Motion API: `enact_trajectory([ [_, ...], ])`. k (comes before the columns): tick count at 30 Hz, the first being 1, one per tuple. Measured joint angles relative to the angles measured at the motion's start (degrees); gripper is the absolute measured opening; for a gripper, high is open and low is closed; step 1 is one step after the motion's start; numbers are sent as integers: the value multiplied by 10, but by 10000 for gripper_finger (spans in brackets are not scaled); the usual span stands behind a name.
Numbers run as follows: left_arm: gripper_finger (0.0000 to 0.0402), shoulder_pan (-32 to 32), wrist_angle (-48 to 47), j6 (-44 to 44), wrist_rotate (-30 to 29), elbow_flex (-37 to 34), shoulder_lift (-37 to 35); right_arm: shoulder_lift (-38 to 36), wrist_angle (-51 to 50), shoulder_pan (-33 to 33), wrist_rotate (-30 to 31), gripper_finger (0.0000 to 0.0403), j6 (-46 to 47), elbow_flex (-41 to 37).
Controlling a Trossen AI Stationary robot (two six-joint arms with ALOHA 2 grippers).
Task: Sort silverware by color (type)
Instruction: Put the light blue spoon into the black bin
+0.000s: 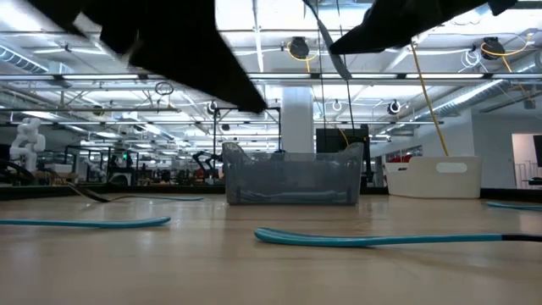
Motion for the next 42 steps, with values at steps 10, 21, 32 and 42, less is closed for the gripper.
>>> enact_trajectory([
  [10,88,6,157,-64,37,-93,1,44,15,-74,-58,36,3,-1],
  [21,88,29,144,-111,58,-86,1,185,69,-140,-110,37,28,-2],
  [32,88,29,71,-117,79,-86,1,231,85,-145,-112,38,33,-3],
  [42,88,31,66,-123,80,-86,1,260,83,-148,-111,53,44,-3],
])
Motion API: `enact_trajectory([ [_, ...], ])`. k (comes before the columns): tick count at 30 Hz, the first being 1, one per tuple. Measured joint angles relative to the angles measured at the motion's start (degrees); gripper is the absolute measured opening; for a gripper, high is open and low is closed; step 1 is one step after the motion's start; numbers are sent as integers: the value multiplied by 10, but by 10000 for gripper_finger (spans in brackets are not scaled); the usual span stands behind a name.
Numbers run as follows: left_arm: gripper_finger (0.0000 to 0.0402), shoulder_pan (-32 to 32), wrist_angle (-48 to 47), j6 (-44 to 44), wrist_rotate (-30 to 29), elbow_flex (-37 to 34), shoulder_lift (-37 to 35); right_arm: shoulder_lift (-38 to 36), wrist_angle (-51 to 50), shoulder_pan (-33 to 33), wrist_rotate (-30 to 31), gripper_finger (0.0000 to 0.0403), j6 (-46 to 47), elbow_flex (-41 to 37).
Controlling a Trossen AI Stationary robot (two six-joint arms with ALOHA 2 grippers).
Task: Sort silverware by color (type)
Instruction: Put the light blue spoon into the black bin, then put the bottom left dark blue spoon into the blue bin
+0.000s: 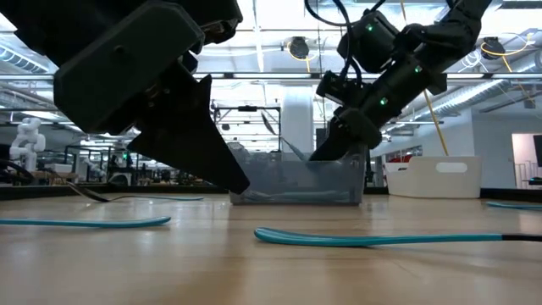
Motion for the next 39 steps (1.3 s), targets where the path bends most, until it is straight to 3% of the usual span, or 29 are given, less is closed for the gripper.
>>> enact_trajectory([
  [15,88,8,-18,-31,0,0,0,7,21,0,1,74,-4,0],
  [22,88,8,-162,-54,0,51,0,-66,4,24,1,75,-5,0],
  [28,88,1,-316,-67,29,139,0,-142,-50,88,1,75,27,0],
  [32,88,-7,-369,-132,72,181,0,-162,-113,165,2,75,78,0],
  [39,88,-20,-433,-229,167,194,-1,-168,-107,284,32,75,129,0],
])
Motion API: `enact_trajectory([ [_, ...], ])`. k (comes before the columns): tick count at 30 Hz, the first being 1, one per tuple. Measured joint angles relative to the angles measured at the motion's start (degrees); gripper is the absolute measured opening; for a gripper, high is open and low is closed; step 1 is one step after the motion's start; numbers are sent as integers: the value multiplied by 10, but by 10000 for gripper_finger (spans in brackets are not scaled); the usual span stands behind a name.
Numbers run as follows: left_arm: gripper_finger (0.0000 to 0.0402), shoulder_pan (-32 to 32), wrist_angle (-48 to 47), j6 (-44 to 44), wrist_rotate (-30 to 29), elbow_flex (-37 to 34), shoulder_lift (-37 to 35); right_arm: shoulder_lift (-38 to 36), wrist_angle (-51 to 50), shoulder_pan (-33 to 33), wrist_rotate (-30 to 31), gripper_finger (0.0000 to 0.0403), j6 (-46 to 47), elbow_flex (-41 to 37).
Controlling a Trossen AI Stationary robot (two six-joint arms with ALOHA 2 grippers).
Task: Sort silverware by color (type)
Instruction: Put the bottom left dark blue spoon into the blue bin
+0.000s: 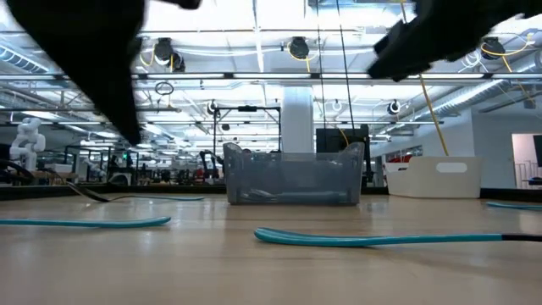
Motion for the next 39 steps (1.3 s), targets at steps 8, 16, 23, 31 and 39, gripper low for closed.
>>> enact_trajectory([
  [8,88,-7,-81,-61,94,-6,0,25,-1,86,3,75,14,0],
  [16,88,-8,-49,-148,170,-12,0,50,-1,118,4,75,44,0],
  [23,89,-7,-68,-168,179,-12,0,85,7,157,30,75,72,0],
  [31,89,1,-82,-195,204,-29,15,86,64,180,31,75,69,0],
  [39,89,-2,-34,-179,212,-62,25,86,78,186,36,75,69,0],
])
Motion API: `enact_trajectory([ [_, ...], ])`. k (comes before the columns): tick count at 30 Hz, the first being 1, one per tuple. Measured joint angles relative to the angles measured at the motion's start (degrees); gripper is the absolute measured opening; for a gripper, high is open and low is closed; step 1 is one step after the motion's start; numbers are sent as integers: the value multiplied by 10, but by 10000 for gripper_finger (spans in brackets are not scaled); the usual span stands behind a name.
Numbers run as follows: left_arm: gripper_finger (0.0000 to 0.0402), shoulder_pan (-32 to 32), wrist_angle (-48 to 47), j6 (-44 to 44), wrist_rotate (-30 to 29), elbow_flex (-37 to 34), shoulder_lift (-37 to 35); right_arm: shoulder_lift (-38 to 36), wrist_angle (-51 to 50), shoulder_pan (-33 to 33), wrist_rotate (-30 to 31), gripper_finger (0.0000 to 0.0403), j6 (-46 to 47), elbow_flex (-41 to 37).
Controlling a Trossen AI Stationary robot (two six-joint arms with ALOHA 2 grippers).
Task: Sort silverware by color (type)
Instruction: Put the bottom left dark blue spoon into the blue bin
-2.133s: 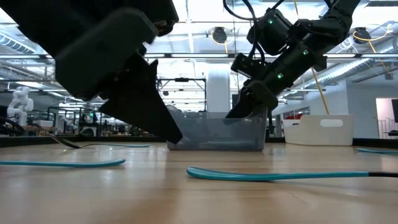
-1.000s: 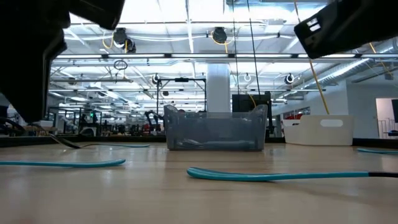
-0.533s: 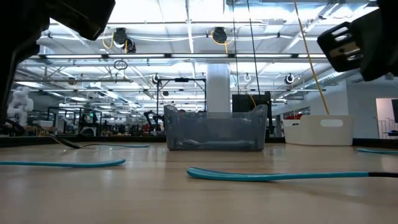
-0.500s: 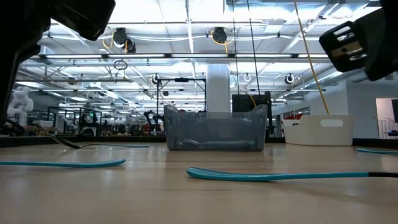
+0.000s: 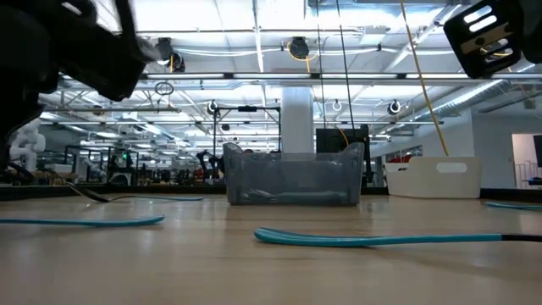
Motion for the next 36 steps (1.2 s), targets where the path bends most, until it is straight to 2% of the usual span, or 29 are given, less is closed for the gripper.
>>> enact_trajectory([
  [5,89,0,7,18,-11,-1,2,0,-1,6,10,75,1,0],
  [9,89,0,1,31,-12,25,7,0,-2,7,11,75,-2,0],
  [17,89,3,-126,23,-55,62,4,0,-6,7,11,75,-5,0],
  [24,94,18,-124,41,-48,54,4,0,-7,8,11,75,-4,0],
  [27,131,23,-124,41,-48,54,4,0,-9,8,11,75,0,0],
  [32,225,21,-133,41,-76,54,4,0,-11,12,11,75,6,0],
  [36,257,13,-133,47,-89,54,4,0,-13,22,11,75,7,0],
])
